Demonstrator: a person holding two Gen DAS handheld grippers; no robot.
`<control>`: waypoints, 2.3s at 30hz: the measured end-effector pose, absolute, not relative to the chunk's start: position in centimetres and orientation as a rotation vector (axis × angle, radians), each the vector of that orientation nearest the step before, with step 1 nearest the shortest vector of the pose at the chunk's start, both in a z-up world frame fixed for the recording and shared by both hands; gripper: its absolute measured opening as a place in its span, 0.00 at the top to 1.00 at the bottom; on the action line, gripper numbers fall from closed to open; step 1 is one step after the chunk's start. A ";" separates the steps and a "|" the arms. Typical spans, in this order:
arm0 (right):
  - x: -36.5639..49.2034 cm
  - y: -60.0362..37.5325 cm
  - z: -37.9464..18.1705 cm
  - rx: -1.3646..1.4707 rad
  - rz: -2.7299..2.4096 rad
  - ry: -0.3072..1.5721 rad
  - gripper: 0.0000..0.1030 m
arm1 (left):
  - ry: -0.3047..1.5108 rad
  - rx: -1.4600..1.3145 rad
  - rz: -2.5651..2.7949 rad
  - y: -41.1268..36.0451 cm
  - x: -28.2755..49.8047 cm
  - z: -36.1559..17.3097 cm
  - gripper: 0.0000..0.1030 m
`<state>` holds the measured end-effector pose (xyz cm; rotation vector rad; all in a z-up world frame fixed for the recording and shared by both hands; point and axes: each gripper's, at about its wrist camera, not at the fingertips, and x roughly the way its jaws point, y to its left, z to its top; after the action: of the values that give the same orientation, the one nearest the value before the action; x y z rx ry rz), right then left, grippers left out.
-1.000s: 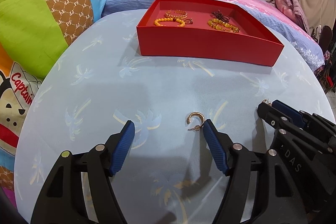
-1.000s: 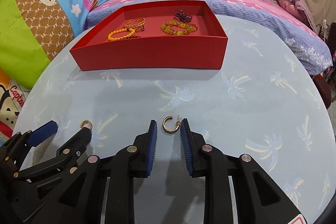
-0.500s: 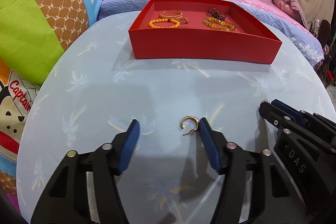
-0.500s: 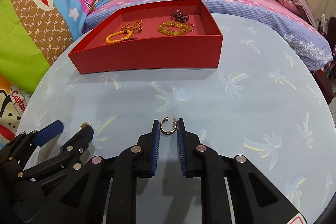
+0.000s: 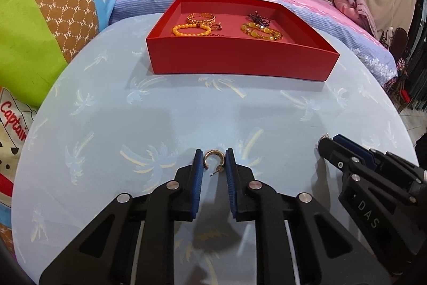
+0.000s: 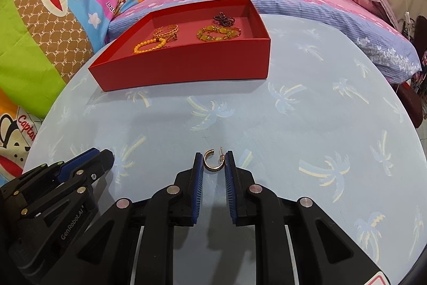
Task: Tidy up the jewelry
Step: 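Close the right tool on one hoop earring while the left tool grasps the other, then carry both hoop earrings into the red box and open both tools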
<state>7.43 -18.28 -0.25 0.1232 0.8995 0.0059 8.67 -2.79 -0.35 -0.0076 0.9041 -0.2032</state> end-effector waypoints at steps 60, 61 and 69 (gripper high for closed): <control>26.8 -19.9 2.8 0.114 0.046 0.849 0.84 | 0.887 0.039 -0.242 -7.3 29.7 3.0 0.84; 26.9 -20.0 2.8 0.113 0.045 0.850 0.84 | 0.889 0.040 -0.242 -7.4 29.8 2.9 0.84; 26.8 -20.0 2.9 0.102 0.039 0.839 0.82 | 0.869 0.057 -0.202 -7.5 29.7 3.2 0.58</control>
<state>26.81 -19.99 2.93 0.1024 0.8386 0.0391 29.67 -7.47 3.18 0.0572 0.8686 -0.2017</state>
